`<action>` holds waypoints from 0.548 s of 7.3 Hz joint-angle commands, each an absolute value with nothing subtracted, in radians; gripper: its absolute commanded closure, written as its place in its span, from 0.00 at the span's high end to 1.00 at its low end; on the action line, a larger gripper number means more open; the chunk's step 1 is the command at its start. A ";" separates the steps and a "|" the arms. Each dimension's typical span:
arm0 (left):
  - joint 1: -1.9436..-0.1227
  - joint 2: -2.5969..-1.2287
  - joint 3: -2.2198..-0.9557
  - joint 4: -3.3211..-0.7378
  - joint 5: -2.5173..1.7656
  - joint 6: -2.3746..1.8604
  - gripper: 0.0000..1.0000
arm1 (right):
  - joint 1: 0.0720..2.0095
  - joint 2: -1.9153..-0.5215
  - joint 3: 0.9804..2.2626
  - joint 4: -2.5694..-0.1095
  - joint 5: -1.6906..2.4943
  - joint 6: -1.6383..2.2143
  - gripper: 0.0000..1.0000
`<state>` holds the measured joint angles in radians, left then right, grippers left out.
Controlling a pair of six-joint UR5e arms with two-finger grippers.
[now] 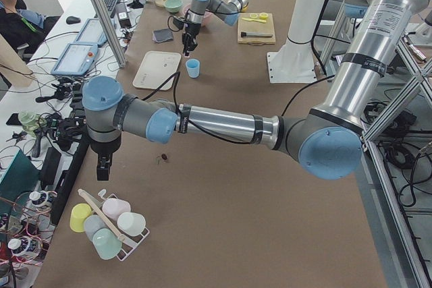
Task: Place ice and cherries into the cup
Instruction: 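Lower the right gripper over the blue cup and release the ice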
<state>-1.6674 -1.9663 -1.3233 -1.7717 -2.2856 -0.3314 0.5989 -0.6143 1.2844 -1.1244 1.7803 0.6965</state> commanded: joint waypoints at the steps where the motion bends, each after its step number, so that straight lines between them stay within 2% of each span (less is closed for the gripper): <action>1: -1.667 -1.967 -1.322 -1.772 -2.286 -0.330 0.98 | 0.571 -0.611 1.267 -1.109 1.767 0.696 0.00; 3: -1.667 -1.965 -1.324 -1.773 -2.286 -0.330 0.98 | 0.568 -0.611 1.264 -1.109 1.769 0.696 0.99; 4: -1.667 -1.964 -1.325 -1.773 -2.286 -0.330 0.98 | 0.572 -0.609 1.272 -1.109 1.767 0.695 1.00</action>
